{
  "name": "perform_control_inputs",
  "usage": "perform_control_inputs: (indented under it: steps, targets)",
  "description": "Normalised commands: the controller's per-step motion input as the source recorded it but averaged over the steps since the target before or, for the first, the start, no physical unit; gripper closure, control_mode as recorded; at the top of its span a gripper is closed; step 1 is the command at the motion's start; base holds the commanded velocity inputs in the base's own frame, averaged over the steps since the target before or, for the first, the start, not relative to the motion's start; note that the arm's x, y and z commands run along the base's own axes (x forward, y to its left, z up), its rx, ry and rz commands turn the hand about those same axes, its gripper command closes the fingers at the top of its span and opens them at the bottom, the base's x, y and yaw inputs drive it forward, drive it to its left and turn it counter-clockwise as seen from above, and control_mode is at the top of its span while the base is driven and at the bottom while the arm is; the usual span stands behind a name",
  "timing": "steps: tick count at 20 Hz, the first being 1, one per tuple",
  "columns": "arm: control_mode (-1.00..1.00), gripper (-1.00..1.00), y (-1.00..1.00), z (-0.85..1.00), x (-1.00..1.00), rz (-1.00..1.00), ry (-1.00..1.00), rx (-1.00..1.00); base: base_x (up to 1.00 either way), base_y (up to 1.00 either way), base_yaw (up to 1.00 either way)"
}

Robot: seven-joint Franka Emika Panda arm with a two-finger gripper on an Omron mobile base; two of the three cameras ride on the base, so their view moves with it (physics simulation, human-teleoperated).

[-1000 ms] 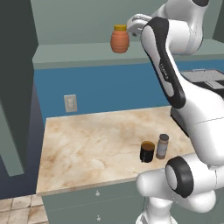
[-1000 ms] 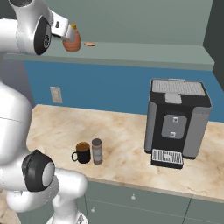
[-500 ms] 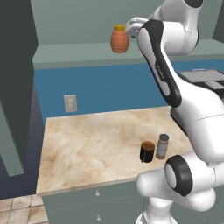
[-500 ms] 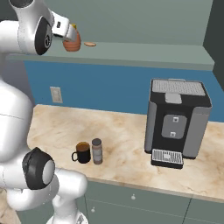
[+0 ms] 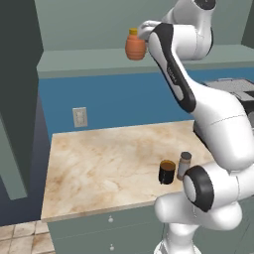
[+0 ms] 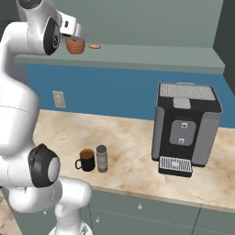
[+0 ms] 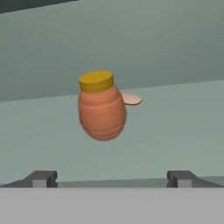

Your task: Pick the cinnamon and honey bottle from the cabinet and place them next to the mug.

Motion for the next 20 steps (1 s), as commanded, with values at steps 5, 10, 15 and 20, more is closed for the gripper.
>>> perform_control_inputs:
  steps: [5, 10, 15, 20]
  targets:
    - [-1.00, -1.00, 0.17, 0.00, 0.47, 0.00, 0.00, -0.02, 0.00, 0.00, 0.00]
    - [-1.00, -1.00, 0.39, 0.00, 0.15, 0.00, 0.00, -0.07, 0.00, 0.00, 0.00]
    - [-1.00, -1.00, 0.17, 0.00, 0.08, 0.00, 0.00, -0.07, 0.00, 0.00, 0.00]
    - [-1.00, -1.00, -0.06, 0.00, 0.08, 0.00, 0.00, 0.00, 0.00, 0.00, 0.00]
